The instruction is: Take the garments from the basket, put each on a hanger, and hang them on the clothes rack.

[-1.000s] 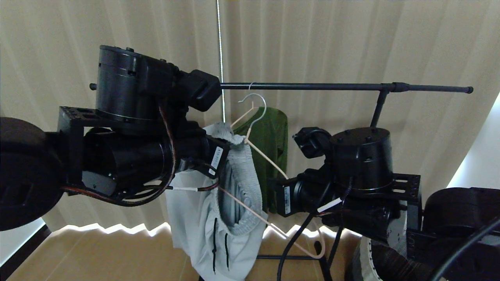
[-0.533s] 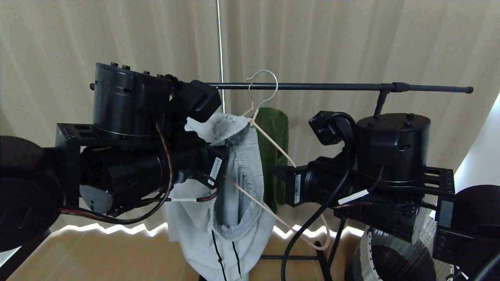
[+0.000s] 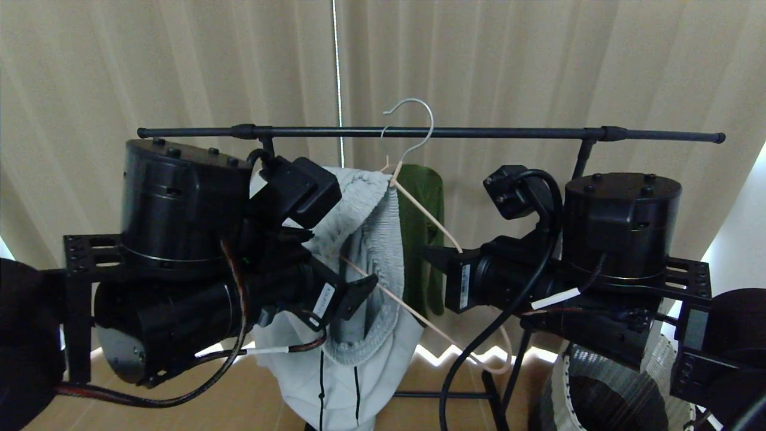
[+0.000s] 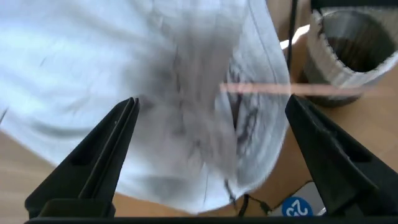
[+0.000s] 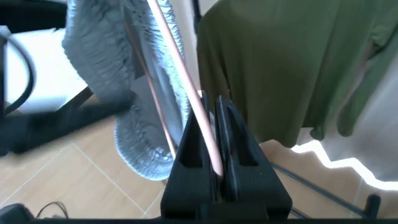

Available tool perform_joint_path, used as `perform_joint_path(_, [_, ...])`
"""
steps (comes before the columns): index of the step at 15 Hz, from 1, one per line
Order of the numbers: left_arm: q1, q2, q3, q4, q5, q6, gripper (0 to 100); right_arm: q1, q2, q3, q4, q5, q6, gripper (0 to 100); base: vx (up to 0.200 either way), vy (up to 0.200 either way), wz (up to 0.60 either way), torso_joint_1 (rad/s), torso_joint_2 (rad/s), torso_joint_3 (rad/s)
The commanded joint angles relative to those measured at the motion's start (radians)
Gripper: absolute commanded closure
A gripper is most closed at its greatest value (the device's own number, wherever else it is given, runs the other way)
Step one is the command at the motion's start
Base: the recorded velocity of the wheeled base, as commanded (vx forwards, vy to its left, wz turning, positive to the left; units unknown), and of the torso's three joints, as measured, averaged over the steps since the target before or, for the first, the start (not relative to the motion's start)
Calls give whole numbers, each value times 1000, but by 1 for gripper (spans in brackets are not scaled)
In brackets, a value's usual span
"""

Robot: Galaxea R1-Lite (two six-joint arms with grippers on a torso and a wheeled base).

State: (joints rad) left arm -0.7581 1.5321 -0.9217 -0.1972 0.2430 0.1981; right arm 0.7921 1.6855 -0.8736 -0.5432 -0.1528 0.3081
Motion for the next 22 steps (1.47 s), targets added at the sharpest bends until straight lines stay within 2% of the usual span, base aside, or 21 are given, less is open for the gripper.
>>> perform_joint_path(1, [-4, -87, 92, -48, -27, 9, 0, -31, -21, 10, 0, 1, -20, 100, 0, 0, 0, 0, 0, 0])
perform_joint_path(4, [5, -165, 144, -91, -27, 35, 0, -71, -66, 41, 6, 1, -53, 100, 0, 0, 0, 0, 0, 0])
perform_joint_path(6, [48, -227, 169, -91, -28, 57, 0, -117, -99, 91, 8, 19, -92, 100, 0, 0, 0, 0, 0, 0])
perform_joint_path(8, [146, -248, 179, -93, -45, 135, 0, -166, -115, 108, 12, 42, -127, 100, 0, 0, 0, 0, 0, 0])
perform_joint_path(10, [220, -253, 176, -94, -102, 192, 0, -183, -127, 110, 28, 42, -135, 100, 0, 0, 0, 0, 0, 0])
perform_joint_path(13, [296, -245, 181, -186, -195, 296, 0, -197, -167, 113, 81, 76, -153, 100, 0, 0, 0, 0, 0, 0])
perform_joint_path(15, [302, -230, 179, -243, -212, 346, 0, -197, -201, 119, 144, 108, -156, 100, 0, 0, 0, 0, 0, 0])
perform_joint_path(17, [301, -208, 176, -277, -214, 406, 0, -197, -216, 124, 158, 151, -155, 100, 0, 0, 0, 0, 0, 0])
perform_joint_path(19, [293, -187, 161, -306, -217, 442, 0, -197, -216, 130, 157, 156, -156, 100, 0, 0, 0, 0, 0, 0])
perform_joint_path(22, [284, -173, 124, -307, -255, 443, 0, -195, -214, 130, 157, 167, -156, 100, 0, 0, 0, 0, 0, 0])
